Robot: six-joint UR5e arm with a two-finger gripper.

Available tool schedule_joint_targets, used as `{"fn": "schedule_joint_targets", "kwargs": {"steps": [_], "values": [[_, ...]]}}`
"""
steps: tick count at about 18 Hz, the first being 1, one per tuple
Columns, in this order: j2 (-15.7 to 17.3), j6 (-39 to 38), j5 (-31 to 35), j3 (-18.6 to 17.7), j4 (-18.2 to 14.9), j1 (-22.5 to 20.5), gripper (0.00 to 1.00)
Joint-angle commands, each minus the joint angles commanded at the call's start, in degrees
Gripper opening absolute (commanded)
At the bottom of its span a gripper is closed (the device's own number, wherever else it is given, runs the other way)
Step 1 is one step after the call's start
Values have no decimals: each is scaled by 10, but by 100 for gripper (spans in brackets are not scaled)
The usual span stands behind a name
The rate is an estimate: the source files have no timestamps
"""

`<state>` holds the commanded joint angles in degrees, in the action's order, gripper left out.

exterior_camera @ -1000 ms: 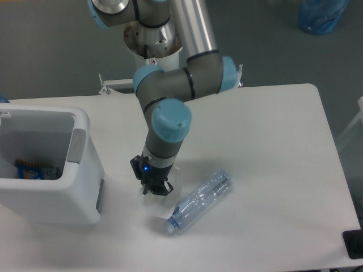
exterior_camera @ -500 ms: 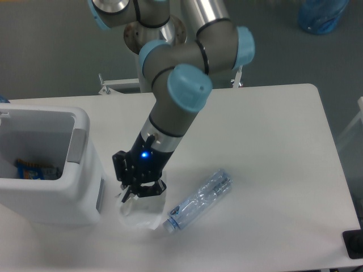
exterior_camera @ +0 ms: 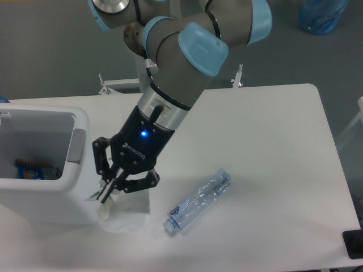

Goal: Place the trash in the trash can
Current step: 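Carry the tissue over the white bin opening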

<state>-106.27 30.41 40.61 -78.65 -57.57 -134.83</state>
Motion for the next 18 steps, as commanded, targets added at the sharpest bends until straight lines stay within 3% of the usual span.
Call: {"fn": "schedule_joint_targets", "kwargs": {"steps": [5, 8, 16, 17, 18], "values": [[36, 11, -16, -62, 6, 23, 0], [48, 62, -16, -88, 10, 37, 0], [48, 78, -17, -93, 9, 90, 0], [48, 78, -17, -93, 9, 92, 6], [48, 80, -17, -92, 10, 99, 24]]}}
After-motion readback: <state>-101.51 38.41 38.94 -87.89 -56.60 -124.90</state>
